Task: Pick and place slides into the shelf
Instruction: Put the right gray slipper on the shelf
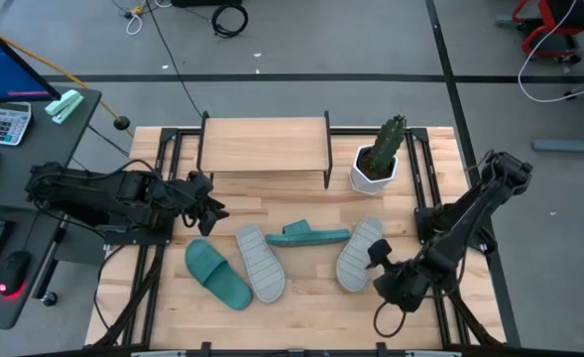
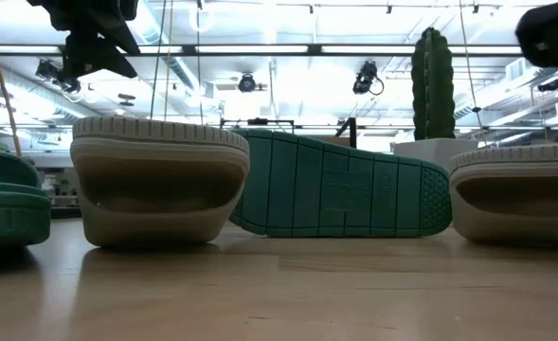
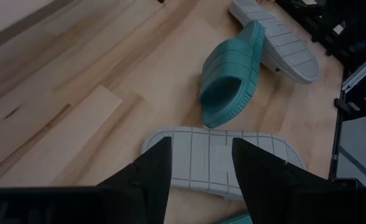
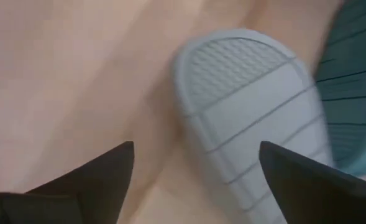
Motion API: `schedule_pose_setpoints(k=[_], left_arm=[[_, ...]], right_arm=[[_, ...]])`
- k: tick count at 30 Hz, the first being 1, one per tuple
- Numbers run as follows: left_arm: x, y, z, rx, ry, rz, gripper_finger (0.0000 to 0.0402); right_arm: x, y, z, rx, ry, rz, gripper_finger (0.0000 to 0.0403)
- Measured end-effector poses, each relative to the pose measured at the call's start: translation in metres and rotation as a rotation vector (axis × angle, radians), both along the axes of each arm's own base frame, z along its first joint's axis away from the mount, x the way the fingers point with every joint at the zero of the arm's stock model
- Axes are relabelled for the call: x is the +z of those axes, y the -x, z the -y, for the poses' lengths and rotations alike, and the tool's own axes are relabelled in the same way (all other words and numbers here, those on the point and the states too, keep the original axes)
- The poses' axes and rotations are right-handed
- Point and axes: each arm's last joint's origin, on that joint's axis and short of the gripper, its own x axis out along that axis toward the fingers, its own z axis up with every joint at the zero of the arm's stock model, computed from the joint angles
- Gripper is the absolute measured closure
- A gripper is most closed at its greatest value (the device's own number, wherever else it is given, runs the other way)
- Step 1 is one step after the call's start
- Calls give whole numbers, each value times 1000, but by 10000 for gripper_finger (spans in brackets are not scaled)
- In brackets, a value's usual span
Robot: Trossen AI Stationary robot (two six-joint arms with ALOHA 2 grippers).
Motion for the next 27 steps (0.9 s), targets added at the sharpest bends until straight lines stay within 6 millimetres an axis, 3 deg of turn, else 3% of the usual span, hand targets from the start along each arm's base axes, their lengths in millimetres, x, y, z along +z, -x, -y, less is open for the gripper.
schedule_pose_setpoints(k=[4, 12, 27], left_arm=[[0, 0, 0, 0, 0, -1, 229], [-1, 1, 0, -2, -5, -18, 230], [-3, 3, 0, -1, -7, -44, 230]], right_arm=[[-15, -6, -2, 10, 134, 18, 42], [-43, -19, -13, -12, 189, 30, 55], [-57, -39, -1, -121, 263, 72, 100]])
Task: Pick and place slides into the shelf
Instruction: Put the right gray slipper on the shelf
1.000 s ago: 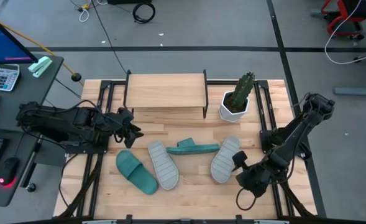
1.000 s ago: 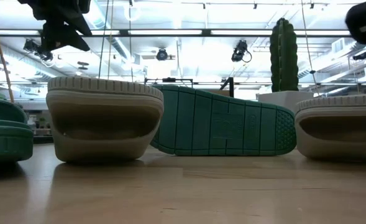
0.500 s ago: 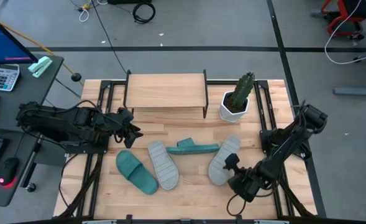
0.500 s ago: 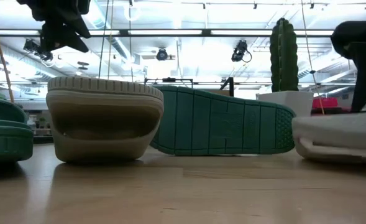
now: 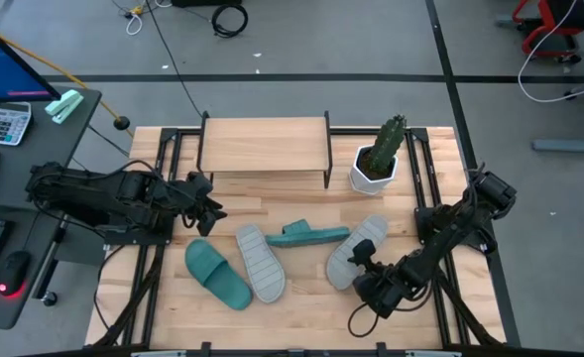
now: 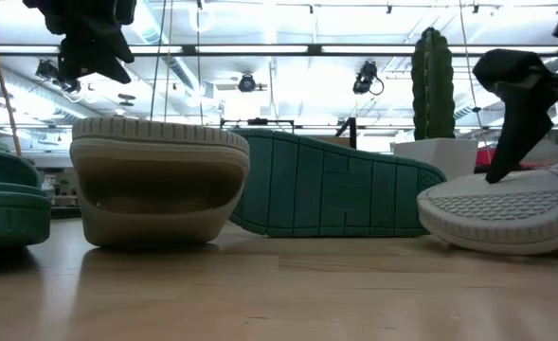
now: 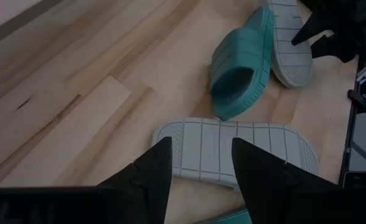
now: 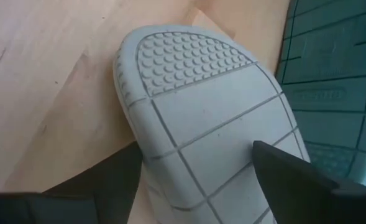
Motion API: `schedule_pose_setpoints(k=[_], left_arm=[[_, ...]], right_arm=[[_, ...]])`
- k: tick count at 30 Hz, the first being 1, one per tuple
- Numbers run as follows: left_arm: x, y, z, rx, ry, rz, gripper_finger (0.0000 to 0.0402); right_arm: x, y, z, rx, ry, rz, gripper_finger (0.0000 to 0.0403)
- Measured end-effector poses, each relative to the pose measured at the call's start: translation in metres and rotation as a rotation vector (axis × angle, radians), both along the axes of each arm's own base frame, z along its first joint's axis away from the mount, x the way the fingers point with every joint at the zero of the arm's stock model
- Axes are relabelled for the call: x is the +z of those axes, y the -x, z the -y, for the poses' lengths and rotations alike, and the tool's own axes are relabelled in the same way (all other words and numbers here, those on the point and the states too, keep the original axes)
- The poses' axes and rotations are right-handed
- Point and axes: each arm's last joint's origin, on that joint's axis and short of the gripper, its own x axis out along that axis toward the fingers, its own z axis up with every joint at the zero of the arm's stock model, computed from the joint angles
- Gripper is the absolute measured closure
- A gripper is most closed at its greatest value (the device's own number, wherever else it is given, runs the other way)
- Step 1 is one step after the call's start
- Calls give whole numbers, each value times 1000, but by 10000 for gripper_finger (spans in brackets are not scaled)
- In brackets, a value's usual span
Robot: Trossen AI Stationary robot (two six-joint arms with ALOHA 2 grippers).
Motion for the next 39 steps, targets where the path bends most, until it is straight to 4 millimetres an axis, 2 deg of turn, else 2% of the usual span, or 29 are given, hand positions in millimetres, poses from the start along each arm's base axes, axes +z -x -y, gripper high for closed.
schedule_pose_setpoints(k=[4, 9, 14, 19, 29, 39], left_arm=[[0, 0, 0, 1, 1, -1, 230], [0, 0, 0, 1, 1, 0, 230], [0, 0, 0, 1, 1, 0, 230], [0, 0, 0, 1, 1, 1, 230], [0, 0, -1, 15, -30, 2, 230], [0, 0, -2, 25, -58, 3, 230]], right_arm=[[-1, -1, 0, -34, -47, -14, 131], [-1, 0, 0, -50, -92, -31, 197], [10, 2, 1, -44, -135, -26, 254], [37, 5, 3, -43, -221, 9, 267], [117, 15, 12, -170, -540, 177, 282], [181, 7, 33, -245, -747, 346, 288]])
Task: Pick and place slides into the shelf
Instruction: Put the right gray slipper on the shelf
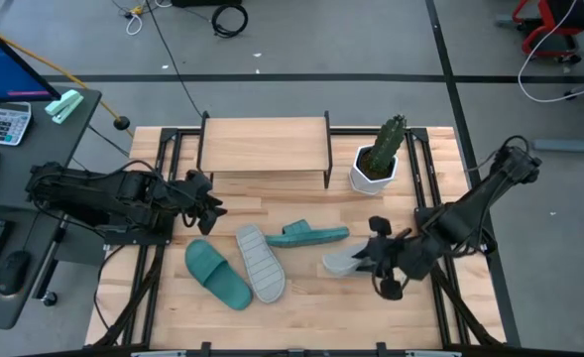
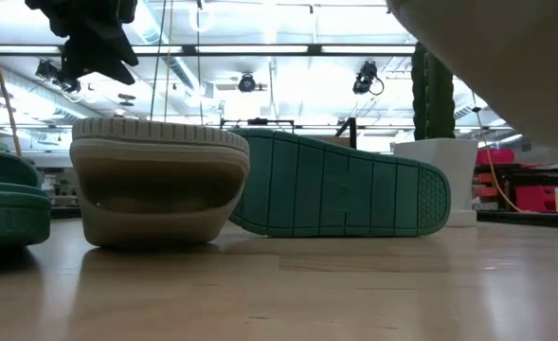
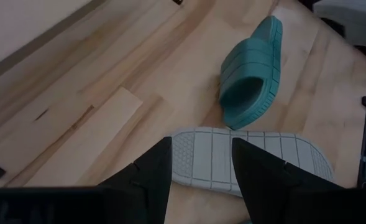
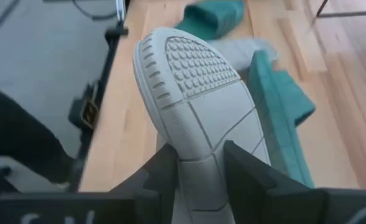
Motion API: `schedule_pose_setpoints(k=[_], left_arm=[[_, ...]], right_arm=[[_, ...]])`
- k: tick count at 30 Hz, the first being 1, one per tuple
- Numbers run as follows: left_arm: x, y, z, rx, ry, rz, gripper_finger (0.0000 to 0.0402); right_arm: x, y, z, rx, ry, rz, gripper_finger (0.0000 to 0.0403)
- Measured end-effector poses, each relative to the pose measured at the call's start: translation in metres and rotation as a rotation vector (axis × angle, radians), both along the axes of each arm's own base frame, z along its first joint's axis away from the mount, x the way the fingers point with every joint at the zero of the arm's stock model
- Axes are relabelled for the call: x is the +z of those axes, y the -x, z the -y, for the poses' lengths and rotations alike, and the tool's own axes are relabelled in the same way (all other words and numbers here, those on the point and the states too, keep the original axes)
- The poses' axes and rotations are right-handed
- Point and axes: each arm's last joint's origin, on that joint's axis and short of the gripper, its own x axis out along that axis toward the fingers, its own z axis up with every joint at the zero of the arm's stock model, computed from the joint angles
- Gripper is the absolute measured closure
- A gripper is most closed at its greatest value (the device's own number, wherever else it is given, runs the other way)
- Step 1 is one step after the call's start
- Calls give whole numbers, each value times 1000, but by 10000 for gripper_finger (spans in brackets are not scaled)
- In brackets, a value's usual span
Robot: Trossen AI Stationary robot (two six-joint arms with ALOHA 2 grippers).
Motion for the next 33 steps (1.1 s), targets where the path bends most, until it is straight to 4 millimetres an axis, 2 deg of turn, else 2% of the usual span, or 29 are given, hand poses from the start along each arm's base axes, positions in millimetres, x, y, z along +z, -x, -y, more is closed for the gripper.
schedule_pose_setpoints(k=[5, 21, 26, 33], left_arm=[[0, 0, 0, 7, -9, 1, 230], [0, 0, -1, 26, -38, 4, 230], [2, -1, -1, 33, -41, 22, 230], [10, -8, -2, 46, -90, 130, 230]], right_arm=[[16, -7, 8, 46, -30, 13, 288], [40, -32, 55, 66, -8, 66, 296], [56, -40, 75, 11, -3, 137, 298], [79, -51, 95, -7, -93, 310, 298]])
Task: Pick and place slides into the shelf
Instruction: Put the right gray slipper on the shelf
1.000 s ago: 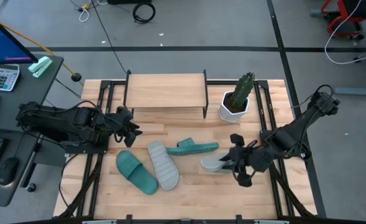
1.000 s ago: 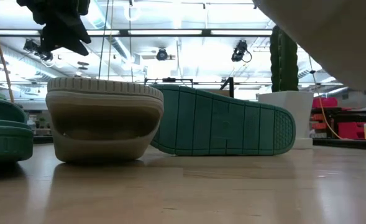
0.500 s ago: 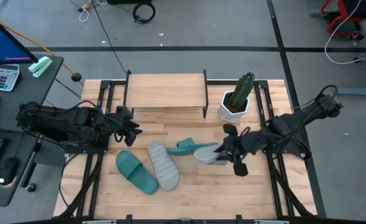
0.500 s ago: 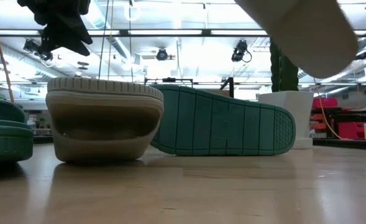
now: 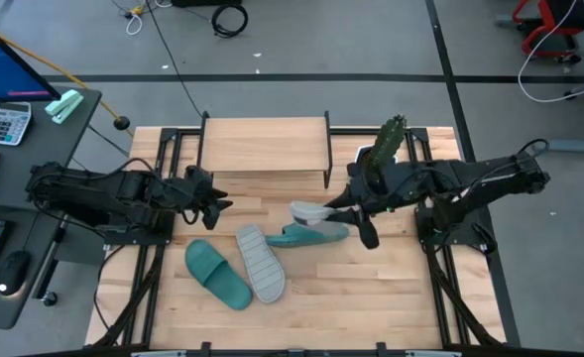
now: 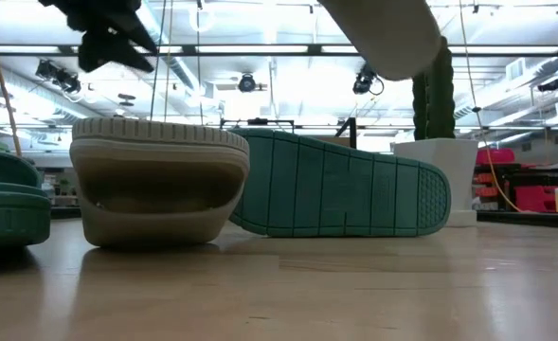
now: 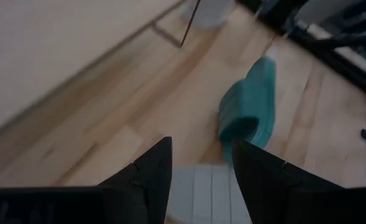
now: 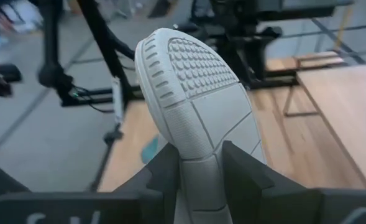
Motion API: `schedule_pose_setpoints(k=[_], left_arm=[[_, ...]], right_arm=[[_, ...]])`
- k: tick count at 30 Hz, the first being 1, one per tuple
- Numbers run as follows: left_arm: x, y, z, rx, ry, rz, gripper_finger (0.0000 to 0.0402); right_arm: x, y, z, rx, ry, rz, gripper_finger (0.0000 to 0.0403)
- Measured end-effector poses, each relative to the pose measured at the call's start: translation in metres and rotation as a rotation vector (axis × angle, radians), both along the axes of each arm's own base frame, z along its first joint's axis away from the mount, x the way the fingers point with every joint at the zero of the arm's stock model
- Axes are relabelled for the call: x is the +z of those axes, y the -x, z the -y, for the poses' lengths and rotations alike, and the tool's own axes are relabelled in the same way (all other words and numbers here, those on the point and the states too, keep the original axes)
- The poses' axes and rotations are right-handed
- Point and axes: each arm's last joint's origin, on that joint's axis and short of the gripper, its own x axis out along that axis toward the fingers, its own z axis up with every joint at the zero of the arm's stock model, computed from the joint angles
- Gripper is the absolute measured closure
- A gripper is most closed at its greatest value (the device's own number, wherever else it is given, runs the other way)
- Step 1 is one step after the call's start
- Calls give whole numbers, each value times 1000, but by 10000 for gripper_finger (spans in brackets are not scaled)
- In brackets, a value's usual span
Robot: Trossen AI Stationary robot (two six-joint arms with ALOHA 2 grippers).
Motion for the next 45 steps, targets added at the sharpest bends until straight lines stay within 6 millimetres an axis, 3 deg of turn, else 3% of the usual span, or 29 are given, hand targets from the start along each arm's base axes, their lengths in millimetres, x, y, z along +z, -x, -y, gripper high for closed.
schedule_pose_setpoints(k=[6, 13, 17, 23, 30, 45], left_arm=[[13, -7, 0, -18, -98, 132, 230], [30, -13, 0, -41, -218, 270, 230], [42, -16, 0, -60, -305, 371, 230], [58, -17, -3, -37, -366, 504, 230], [59, -18, -6, -66, -348, 527, 230], [59, -19, -11, -138, -294, 552, 230]], right_arm=[[25, -2, 18, 11, -77, 117, 304], [65, -3, 35, -25, -121, 401, 306], [76, -6, 42, -50, -153, 505, 306], [79, -15, 46, -36, -232, 574, 306], [77, -35, 45, 13, -279, 668, 306], [49, -90, 71, 45, -411, 758, 306]])
